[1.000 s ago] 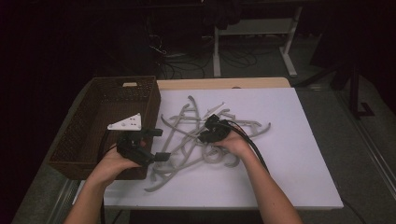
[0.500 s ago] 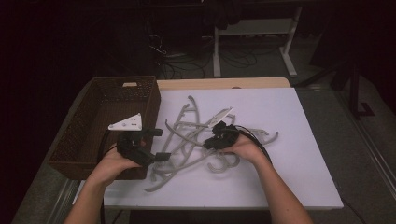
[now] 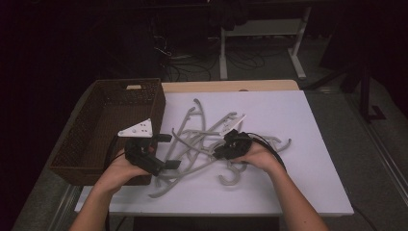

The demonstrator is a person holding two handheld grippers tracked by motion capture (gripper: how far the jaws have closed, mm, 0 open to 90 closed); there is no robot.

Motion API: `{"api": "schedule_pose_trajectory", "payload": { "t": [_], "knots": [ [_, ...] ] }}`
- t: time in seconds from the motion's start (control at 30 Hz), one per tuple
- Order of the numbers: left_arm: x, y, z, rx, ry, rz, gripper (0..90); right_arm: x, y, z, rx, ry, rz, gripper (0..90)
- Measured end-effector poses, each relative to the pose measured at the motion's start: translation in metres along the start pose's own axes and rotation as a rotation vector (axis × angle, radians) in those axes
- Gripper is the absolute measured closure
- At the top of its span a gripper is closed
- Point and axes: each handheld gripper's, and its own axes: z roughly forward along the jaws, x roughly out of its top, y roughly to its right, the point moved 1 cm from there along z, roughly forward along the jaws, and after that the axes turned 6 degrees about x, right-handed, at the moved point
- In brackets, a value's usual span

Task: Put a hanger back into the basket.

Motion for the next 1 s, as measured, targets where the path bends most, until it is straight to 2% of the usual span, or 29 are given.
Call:
{"api": "schedule_pose_trajectory", "payload": {
  "t": [0.17,0.37,0.5,0.73,0.9,1.0],
  "knots": [
    [0.004,0.006,0.011,-0.014,-0.014,0.002,0.3,-0.003,-0.003,-0.018,-0.030,0.068,0.033,59.4],
    [0.008,0.008,0.032,-0.013,-0.040,-0.009,0.2,-0.022,-0.007,-0.041,-0.096,0.122,0.091,49.1],
    [0.013,0.007,0.049,-0.026,-0.057,0.004,0.2,-0.037,-0.010,-0.054,-0.141,0.123,0.122,40.1],
    [0.014,0.003,0.072,-0.043,-0.073,0.020,0.2,-0.062,-0.016,-0.075,-0.208,0.152,0.170,29.3],
    [0.011,-0.003,0.083,-0.024,-0.099,0.032,0.2,-0.080,-0.022,-0.086,-0.256,0.168,0.200,23.1],
    [0.010,-0.008,0.088,-0.002,-0.117,0.039,0.3,-0.091,-0.025,-0.091,-0.270,0.176,0.220,20.5]
  ]
}}
